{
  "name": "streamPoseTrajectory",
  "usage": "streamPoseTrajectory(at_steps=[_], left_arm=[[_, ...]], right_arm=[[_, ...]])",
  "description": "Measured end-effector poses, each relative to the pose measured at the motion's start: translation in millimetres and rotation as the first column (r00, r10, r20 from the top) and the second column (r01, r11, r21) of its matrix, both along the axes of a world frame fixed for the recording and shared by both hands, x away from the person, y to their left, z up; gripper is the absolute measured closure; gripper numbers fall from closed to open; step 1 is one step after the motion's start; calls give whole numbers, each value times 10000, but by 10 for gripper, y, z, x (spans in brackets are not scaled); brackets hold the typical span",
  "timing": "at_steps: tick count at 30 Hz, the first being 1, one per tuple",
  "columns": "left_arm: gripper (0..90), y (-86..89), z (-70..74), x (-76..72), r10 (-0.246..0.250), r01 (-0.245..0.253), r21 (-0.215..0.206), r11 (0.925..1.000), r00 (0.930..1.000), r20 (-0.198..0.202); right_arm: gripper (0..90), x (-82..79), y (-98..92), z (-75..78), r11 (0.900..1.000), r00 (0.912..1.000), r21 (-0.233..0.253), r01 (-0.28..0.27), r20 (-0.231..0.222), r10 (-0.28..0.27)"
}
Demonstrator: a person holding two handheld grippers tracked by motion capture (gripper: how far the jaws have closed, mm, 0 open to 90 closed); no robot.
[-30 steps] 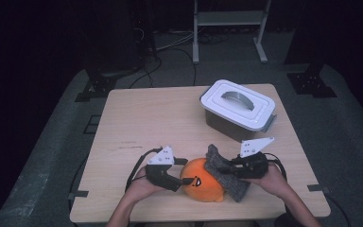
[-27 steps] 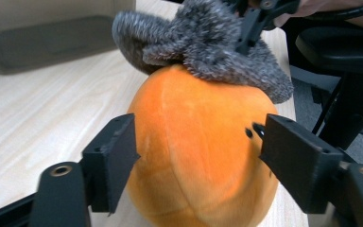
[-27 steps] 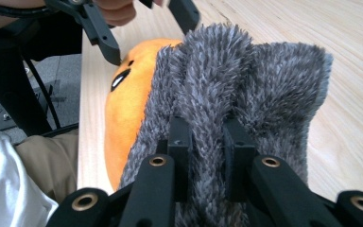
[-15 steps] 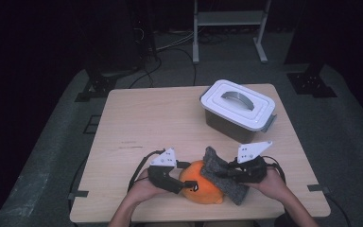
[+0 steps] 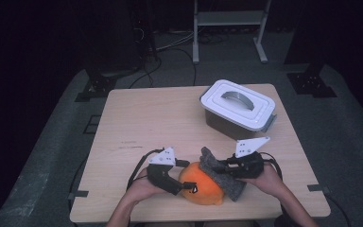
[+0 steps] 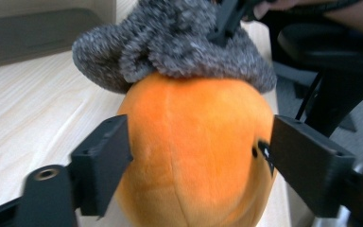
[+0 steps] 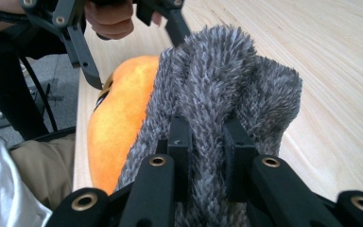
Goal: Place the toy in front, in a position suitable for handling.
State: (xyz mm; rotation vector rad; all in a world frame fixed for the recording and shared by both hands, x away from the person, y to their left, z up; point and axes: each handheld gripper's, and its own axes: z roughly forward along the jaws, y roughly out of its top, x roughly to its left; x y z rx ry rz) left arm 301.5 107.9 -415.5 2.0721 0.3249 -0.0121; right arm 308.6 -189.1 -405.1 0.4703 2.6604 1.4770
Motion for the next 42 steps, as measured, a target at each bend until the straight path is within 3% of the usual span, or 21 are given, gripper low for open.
streamPoseTrajectory(at_steps=[8,10,11,14,16,19,21,22,23,25,27,28,30,31,33,35,39,42], left_arm=[[129,-97,-54,6,23,-16,218,9998,9994,-343],[140,-142,-96,10,-6,21,440,9990,9995,-329],[188,-143,-96,4,1,10,467,9989,9997,-243],[385,-124,-58,-17,-96,60,643,9979,9984,555],[453,-122,-31,-17,-54,6,506,9987,9954,957],[492,-95,44,4,88,-117,153,9998,9838,1789],[495,-75,113,15,282,-276,-58,9996,9672,2525],[495,-75,113,15,282,-276,-58,9996,9672,2525],[494,-48,144,40,305,-250,-228,9994,9587,2828],[489,-22,108,68,287,-222,-256,9994,9566,2899],[475,-2,8,104,203,-193,-65,9998,9637,2663],[463,10,-30,108,272,-242,-147,9996,9656,2587],[437,67,-82,121,390,-304,-414,9987,9734,2259],[403,84,-86,120,473,-387,-445,9983,9755,2148],[271,82,-49,137,795,-759,-296,9967,9855,1499],[196,80,-14,140,991,-969,-238,9950,9869,1272],[193,75,-73,129,929,-937,39,9956,9911,949],[312,102,-101,96,794,-798,-4,9968,9904,1132]], right_arm=[[763,-157,7,-42,9995,9998,269,-160,85,158],[763,-197,26,-33,9994,9995,239,-267,179,262],[763,-194,25,-32,9994,9995,210,-263,194,259],[764,-159,-1,-18,9994,9997,276,-192,155,188],[765,-126,-10,14,9994,9995,302,-164,260,156],[766,-57,-14,127,9992,9990,402,-67,451,49],[766,-13,-6,201,9988,9977,483,25,677,-58],[766,-13,-6,201,9988,9977,483,25,677,-58],[765,41,27,282,9985,9962,546,63,860,-110],[765,82,66,309,9991,9949,414,71,1001,-113],[765,125,125,280,9999,9954,162,48,957,-63],[765,145,172,231,9999,9959,-109,14,907,-4],[764,158,218,159,9998,9968,-185,-38,804,53],[764,157,229,138,10000,9973,-48,-62,738,65],[764,134,256,131,10000,9968,-36,-57,795,60],[764,95,295,122,9998,9953,-146,-115,958,129],[764,9,332,123,9993,9925,-204,-301,1179,323],[764,-36,308,103,9993,9897,-246,-284,1395,316]])
